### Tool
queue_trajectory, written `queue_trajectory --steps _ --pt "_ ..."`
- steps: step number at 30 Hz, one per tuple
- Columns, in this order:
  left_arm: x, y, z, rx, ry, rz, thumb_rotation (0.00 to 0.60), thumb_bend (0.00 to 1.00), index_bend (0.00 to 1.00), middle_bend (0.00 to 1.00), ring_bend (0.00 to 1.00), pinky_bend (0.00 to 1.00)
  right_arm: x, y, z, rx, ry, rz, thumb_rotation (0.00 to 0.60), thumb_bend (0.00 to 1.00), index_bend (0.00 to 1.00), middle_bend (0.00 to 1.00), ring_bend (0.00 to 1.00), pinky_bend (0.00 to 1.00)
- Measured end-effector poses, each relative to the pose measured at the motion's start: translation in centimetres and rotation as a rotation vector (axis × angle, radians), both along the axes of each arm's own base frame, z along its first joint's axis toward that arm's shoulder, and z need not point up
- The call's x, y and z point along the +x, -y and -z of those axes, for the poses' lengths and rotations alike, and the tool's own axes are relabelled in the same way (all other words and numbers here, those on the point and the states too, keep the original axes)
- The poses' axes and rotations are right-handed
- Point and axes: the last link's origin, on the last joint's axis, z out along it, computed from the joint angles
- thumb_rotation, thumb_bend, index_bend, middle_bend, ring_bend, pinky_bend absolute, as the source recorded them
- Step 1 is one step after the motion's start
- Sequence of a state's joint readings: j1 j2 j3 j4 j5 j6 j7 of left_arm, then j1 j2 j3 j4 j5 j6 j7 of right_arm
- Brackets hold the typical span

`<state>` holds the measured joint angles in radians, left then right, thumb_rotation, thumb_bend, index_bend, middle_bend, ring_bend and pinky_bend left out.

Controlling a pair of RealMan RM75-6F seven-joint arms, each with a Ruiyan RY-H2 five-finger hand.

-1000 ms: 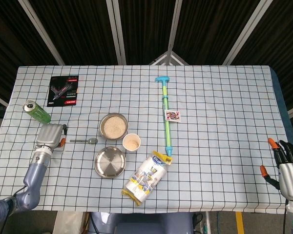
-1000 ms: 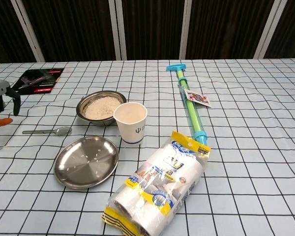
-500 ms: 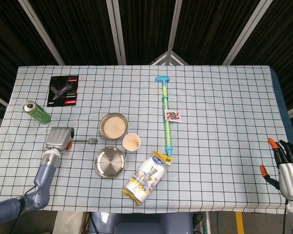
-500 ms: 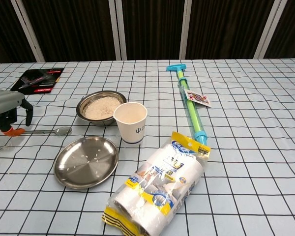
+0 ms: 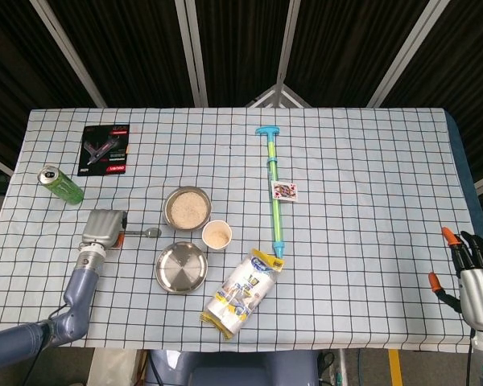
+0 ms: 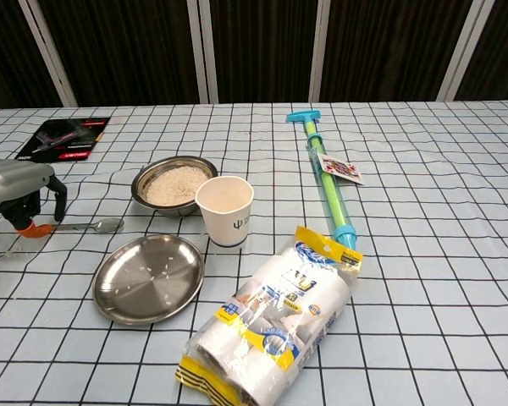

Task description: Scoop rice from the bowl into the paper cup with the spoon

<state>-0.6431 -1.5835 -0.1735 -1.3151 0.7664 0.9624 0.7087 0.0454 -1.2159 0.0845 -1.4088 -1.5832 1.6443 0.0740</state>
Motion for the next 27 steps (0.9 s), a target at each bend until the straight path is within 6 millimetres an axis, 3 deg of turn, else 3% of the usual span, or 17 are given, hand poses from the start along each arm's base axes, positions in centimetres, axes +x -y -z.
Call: queue_trajectory --steps 27 --pt "-0.07 0.04 0.77 0.006 0.0 -0.008 0.6 0.44 0.54 1.0 1.0 1.0 -0.01 0.02 0.02 0.001 0.0 0.003 0.6 0.38 0.07 0.22 0.13 0.14"
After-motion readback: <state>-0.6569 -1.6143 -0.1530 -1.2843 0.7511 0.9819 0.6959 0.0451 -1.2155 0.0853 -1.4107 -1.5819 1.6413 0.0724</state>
